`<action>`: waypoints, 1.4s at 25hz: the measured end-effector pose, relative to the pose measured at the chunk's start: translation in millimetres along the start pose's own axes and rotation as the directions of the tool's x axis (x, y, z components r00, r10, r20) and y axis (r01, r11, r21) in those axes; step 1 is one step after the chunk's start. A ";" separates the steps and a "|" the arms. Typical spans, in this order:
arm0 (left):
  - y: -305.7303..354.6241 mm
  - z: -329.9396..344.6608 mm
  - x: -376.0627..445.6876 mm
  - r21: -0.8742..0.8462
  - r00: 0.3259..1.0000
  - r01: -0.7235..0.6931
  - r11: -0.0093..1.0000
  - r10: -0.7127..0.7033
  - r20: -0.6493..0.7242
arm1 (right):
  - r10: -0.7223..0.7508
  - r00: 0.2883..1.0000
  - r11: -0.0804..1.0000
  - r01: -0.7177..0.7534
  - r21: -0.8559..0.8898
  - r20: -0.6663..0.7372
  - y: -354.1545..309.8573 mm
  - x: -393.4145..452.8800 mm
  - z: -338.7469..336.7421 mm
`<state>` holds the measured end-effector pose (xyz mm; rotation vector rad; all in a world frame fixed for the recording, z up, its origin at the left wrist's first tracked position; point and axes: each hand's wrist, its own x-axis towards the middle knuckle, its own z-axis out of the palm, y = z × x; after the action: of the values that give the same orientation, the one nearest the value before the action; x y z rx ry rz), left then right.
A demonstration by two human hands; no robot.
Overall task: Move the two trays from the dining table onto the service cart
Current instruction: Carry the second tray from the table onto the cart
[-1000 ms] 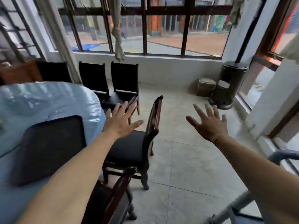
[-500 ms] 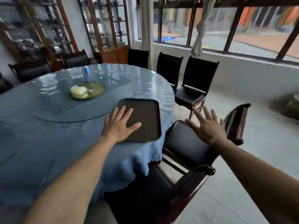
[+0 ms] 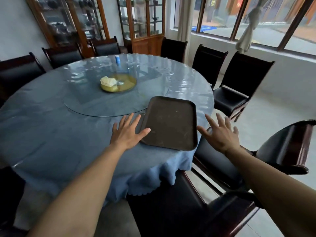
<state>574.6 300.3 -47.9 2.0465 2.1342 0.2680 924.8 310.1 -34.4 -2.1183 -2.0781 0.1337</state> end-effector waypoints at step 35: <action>-4.1 174.9 325.6 -0.347 0.730 0.673 0.653 -0.515 0.448 | 0.258 0.689 0.513 -0.692 0.508 0.677 41.8 327.3 210.8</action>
<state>600.1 627.3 -218.3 0.9383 2.1147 0.3160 935.3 648.7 -230.9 -2.1242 -1.0812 1.5284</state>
